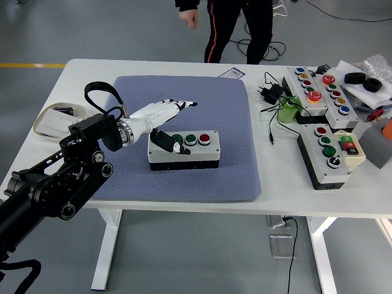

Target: Pick up the button,place it on the desk,press the button,press the button

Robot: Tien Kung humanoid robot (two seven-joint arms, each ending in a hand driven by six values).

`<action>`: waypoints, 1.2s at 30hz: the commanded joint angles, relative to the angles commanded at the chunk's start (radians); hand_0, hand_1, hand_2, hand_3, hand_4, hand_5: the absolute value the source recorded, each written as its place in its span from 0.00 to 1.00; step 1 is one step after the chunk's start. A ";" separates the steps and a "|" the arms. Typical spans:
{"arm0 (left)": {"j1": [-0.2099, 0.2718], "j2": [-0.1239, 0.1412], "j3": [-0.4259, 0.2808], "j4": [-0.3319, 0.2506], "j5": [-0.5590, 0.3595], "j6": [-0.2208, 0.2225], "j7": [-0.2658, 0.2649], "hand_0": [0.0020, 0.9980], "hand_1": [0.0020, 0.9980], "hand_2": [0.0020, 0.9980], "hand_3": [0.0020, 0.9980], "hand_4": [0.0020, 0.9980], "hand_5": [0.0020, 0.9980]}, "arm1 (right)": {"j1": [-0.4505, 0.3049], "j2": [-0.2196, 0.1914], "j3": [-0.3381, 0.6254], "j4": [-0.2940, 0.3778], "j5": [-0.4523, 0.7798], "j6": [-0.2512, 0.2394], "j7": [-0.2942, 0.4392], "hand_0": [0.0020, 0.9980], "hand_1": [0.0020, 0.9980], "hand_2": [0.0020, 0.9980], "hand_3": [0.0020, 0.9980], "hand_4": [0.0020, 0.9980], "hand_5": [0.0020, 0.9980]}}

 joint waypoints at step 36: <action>0.055 0.032 0.085 -0.376 0.051 -0.239 0.396 0.13 0.00 0.02 0.78 0.52 0.00 | 0.005 0.001 0.009 0.000 -0.009 0.001 0.001 0.64 0.53 0.62 0.61 0.26 0.29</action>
